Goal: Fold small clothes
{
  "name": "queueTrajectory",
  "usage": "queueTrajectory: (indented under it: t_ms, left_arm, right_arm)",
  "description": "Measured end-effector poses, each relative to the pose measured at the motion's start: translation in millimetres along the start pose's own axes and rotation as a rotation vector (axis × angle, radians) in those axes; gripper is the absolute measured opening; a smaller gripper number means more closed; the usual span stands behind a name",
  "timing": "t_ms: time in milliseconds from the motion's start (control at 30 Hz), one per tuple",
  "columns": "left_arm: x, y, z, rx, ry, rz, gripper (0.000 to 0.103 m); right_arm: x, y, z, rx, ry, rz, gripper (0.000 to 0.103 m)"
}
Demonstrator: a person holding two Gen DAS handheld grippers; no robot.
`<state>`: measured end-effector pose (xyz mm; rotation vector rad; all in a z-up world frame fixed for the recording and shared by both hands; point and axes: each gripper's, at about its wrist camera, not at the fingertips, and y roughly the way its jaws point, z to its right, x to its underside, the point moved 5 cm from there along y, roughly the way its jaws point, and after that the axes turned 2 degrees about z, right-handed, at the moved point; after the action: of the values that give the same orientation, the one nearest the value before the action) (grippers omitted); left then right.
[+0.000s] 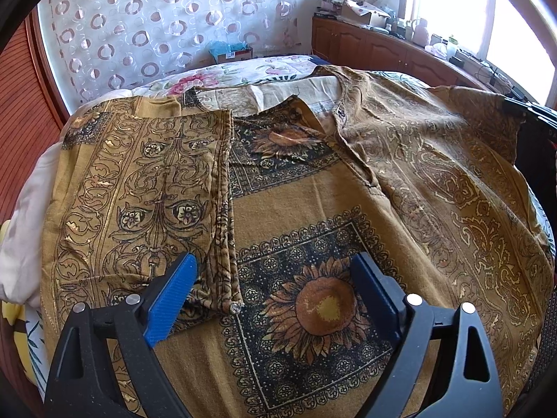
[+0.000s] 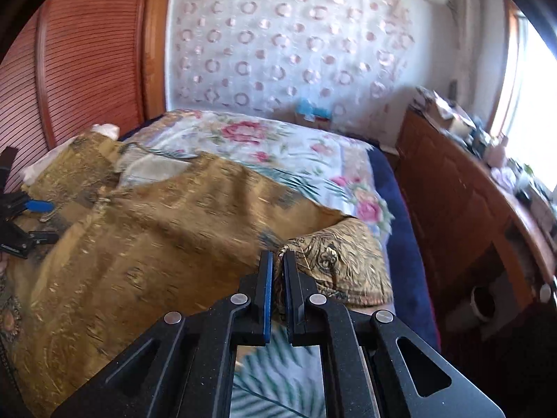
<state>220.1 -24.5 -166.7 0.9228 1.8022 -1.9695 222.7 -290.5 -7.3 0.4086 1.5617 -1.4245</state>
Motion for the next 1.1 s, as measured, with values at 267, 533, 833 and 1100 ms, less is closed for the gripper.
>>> queueTrajectory:
  t_ms: [267, 533, 833, 1100]
  left_arm:
    - [-0.6, -14.2, -14.3, -0.048, -0.063, 0.070, 0.091]
    - [-2.1, -46.3, -21.2, -0.045, -0.118, 0.200, 0.091]
    - [-15.4, -106.0, -5.5, -0.022, -0.118, 0.343, 0.091]
    - [-17.7, -127.3, 12.0, -0.009, -0.093, 0.365, 0.091]
  right_arm:
    - [19.9, 27.9, -68.6, -0.184, -0.027, -0.066, 0.006]
    - [34.6, 35.8, -63.5, -0.179, 0.020, -0.098, 0.018]
    - [19.5, -14.0, -44.1, -0.142, 0.033, -0.026, 0.046]
    - [25.2, 26.6, 0.9, -0.096, 0.167, -0.100, 0.047]
